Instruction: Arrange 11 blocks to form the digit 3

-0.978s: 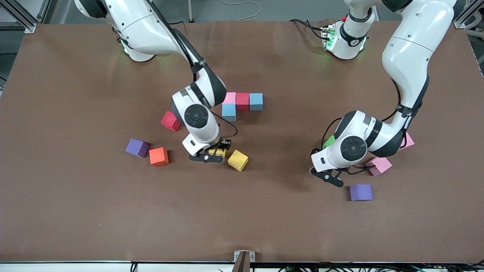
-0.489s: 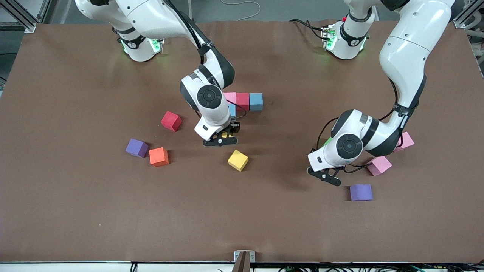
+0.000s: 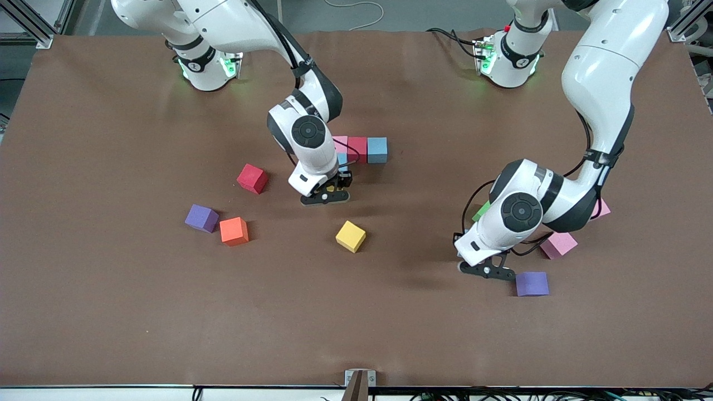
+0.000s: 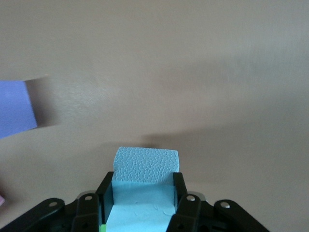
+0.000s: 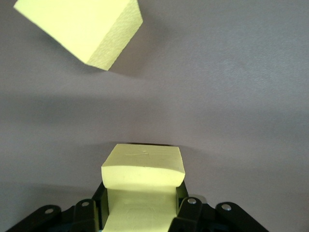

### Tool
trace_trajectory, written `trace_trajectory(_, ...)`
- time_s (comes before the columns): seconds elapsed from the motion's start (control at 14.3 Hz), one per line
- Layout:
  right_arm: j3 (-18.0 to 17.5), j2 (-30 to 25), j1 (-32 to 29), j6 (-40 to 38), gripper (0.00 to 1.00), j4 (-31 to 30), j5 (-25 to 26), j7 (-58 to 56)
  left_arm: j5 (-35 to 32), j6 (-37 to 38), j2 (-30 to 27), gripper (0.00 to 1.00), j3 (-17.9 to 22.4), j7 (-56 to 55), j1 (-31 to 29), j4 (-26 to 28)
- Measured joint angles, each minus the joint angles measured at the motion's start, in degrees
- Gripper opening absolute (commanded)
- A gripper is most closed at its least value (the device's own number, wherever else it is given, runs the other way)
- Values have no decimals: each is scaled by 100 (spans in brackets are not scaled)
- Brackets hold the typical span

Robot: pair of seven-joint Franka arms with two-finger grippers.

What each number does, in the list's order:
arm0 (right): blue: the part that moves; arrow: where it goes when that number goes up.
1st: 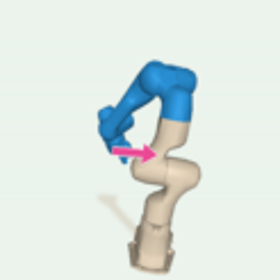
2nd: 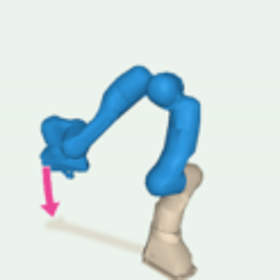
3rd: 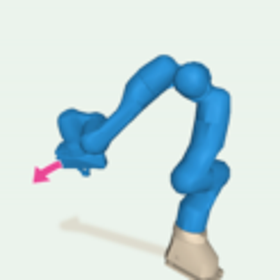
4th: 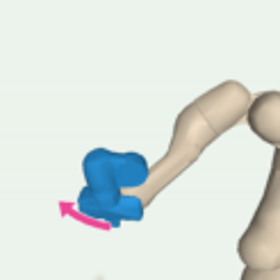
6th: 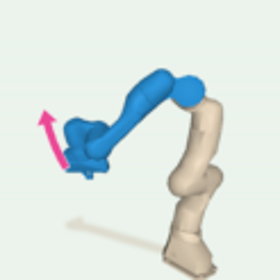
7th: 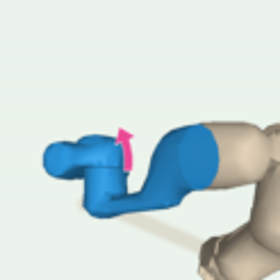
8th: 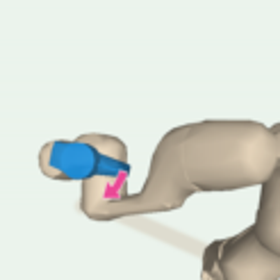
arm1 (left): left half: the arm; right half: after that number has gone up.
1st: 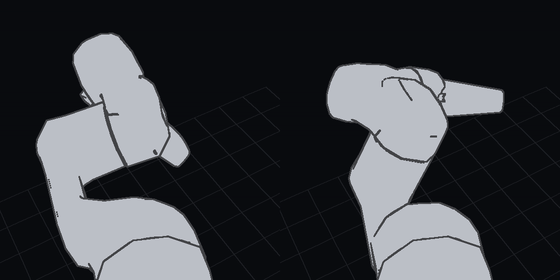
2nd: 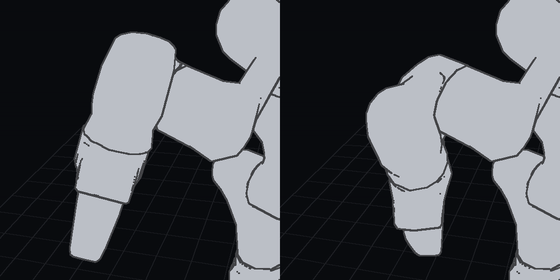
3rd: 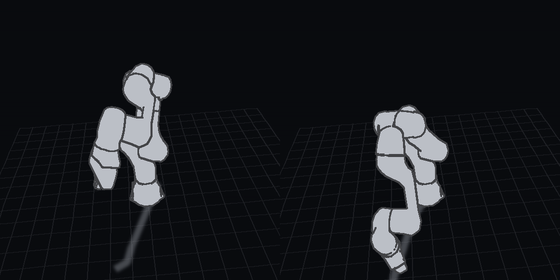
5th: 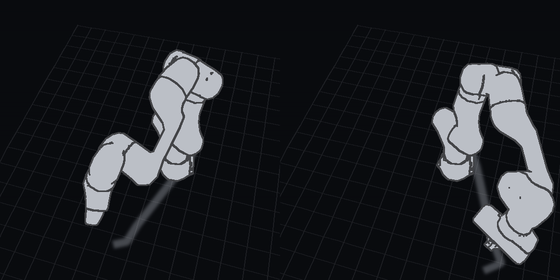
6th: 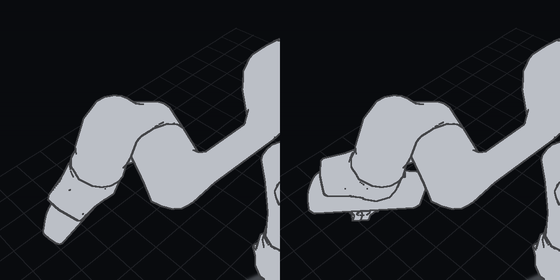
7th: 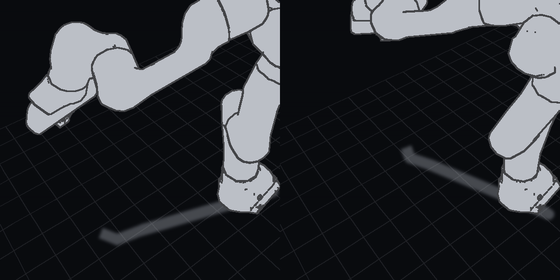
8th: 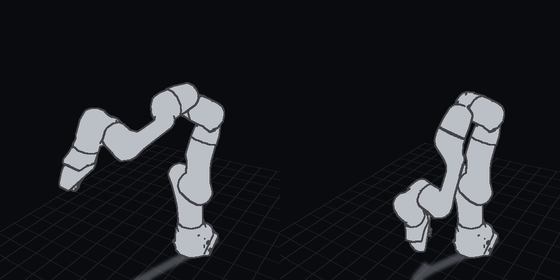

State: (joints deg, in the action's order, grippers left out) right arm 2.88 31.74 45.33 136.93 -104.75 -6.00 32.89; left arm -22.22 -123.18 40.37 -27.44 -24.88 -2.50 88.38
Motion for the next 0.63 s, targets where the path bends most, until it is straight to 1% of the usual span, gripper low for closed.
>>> trace_trajectory(0.21, -1, 0, 28, 99, 2, -2, 0, 10, 335, 0, -12, 28, -29, -726, 0, -226)
trace_trajectory(0.42, -1, 0, 46, 133, 2, -4, 0, 23, 458, 42, -40, 28, -31, -942, -30, -307)
trace_trajectory(0.63, -2, 0, 72, 136, 2, -8, 0, 82, 460, 534, -134, 30, -38, -969, -33, -476)
